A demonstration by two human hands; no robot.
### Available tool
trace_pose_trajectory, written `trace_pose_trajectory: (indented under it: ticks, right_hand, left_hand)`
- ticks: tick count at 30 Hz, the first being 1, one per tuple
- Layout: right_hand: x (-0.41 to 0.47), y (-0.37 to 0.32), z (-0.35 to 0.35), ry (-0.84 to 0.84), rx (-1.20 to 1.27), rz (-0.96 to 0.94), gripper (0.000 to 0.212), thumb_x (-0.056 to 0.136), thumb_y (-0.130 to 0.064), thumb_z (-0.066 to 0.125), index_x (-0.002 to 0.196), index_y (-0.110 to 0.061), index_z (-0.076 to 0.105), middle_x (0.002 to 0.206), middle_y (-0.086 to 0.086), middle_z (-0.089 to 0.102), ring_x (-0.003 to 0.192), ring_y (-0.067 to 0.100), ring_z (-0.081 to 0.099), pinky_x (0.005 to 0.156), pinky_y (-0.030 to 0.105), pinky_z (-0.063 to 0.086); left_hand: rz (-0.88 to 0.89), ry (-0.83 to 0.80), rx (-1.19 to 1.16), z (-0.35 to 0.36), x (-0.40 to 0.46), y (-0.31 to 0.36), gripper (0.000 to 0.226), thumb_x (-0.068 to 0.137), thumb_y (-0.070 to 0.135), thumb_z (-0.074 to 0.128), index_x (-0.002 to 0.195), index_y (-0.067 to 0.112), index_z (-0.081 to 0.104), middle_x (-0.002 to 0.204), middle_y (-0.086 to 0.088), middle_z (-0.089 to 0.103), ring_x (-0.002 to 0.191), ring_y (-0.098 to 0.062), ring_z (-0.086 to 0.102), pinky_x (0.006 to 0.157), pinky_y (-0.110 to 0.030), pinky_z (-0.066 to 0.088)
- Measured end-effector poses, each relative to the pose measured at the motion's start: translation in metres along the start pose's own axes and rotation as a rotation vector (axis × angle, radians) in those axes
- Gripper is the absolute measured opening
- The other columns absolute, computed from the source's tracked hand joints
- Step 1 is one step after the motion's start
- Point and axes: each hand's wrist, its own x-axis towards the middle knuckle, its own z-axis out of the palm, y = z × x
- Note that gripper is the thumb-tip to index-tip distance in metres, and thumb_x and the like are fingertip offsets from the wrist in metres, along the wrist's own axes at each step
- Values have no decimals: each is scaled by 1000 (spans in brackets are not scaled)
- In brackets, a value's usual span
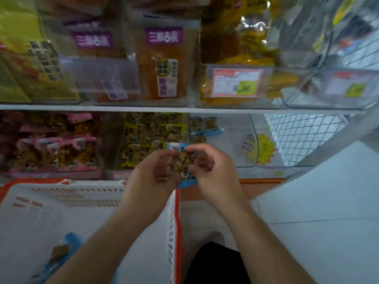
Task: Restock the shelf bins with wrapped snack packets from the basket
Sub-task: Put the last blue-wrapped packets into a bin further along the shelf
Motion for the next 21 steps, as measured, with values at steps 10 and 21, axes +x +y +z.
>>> trace_pose_trajectory:
  ticks: [10, 21]
  right_hand:
    - [125, 62, -62, 193, -304, 218, 30, 96, -6, 65, 120, -24, 68, 94, -5, 62, 86, 20, 61, 67, 31, 50]
    - [170, 99, -47, 34, -705, 170, 42, 103, -14, 52, 141, -29, 59, 141, 15, 53, 125, 41, 57, 97, 46, 52]
  left_hand:
    - [126, -209, 697, 74, 50, -12, 94, 103, 15, 47, 154, 56, -21, 169, 5, 24, 116, -29, 65, 80, -40, 55]
    - [67, -191, 717, 81, 57, -24, 106, 98, 5, 51, 155, 52, -26, 170, 21, 11, 101, -25, 68, 72, -38, 56]
